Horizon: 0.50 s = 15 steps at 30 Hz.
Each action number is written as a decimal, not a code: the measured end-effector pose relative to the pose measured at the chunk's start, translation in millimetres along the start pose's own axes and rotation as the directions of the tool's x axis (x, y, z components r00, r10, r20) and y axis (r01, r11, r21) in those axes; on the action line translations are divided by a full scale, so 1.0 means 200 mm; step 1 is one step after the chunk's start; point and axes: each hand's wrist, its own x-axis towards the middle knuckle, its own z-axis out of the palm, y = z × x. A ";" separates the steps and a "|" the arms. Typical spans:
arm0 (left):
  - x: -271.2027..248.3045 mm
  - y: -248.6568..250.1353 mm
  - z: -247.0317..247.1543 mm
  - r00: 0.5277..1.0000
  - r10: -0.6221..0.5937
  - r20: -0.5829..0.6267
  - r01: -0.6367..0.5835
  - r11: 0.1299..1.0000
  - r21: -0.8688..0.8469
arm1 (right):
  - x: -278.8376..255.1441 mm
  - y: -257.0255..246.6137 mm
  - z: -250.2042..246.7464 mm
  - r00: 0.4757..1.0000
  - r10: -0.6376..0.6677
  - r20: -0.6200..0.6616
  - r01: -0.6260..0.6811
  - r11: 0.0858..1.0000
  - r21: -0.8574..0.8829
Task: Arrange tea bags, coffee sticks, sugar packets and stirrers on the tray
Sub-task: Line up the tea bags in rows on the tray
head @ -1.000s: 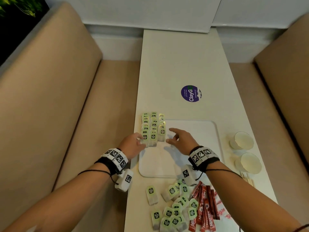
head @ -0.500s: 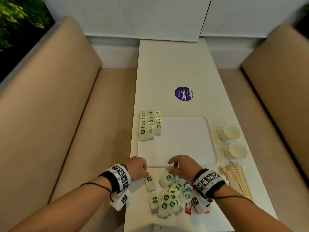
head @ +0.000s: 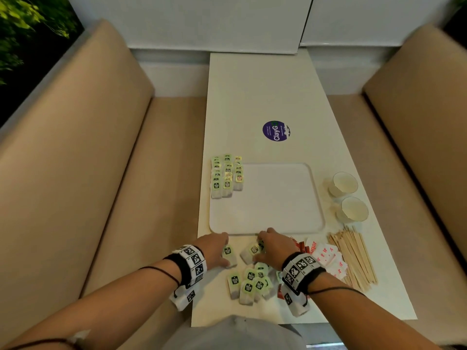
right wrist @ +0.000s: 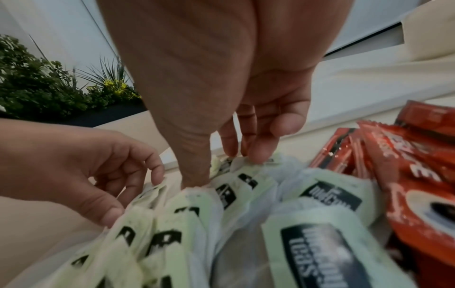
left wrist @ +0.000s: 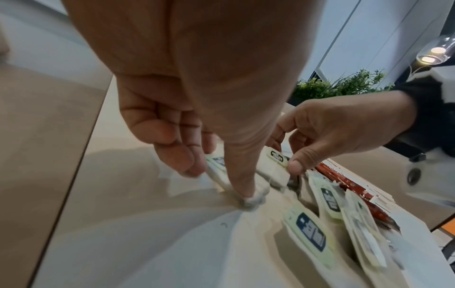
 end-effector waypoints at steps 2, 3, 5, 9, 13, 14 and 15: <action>0.01 0.01 0.00 0.999 -0.031 0.009 0.031 1.000 0.005 | 0.00 0.00 0.01 1.000 0.012 0.005 -0.012 1.000 -0.001; 0.02 0.02 0.01 0.999 -0.046 0.014 0.046 0.999 0.008 | 0.00 -0.01 0.01 1.000 0.019 0.009 -0.019 1.000 0.000; 0.03 0.03 0.01 0.998 -0.061 0.020 0.061 0.998 0.014 | 0.01 -0.01 0.02 1.000 0.022 0.010 -0.022 1.000 0.004; 0.05 0.05 0.03 1.000 -0.007 -0.005 0.007 1.000 -0.008 | 0.02 -0.01 0.04 1.000 0.000 -0.004 0.000 1.000 0.028; 0.06 0.05 0.03 0.999 0.034 -0.030 -0.034 0.999 0.024 | 0.02 -0.02 0.05 1.000 -0.024 -0.012 0.025 1.000 0.018; 0.06 0.05 0.03 0.999 0.042 -0.029 -0.041 0.999 0.033 | 0.02 -0.02 0.05 0.999 -0.032 -0.012 0.032 0.999 0.010; 0.06 0.05 0.03 0.998 0.051 -0.029 -0.050 0.998 0.044 | 0.03 -0.02 0.05 0.999 -0.040 -0.011 0.041 0.999 0.004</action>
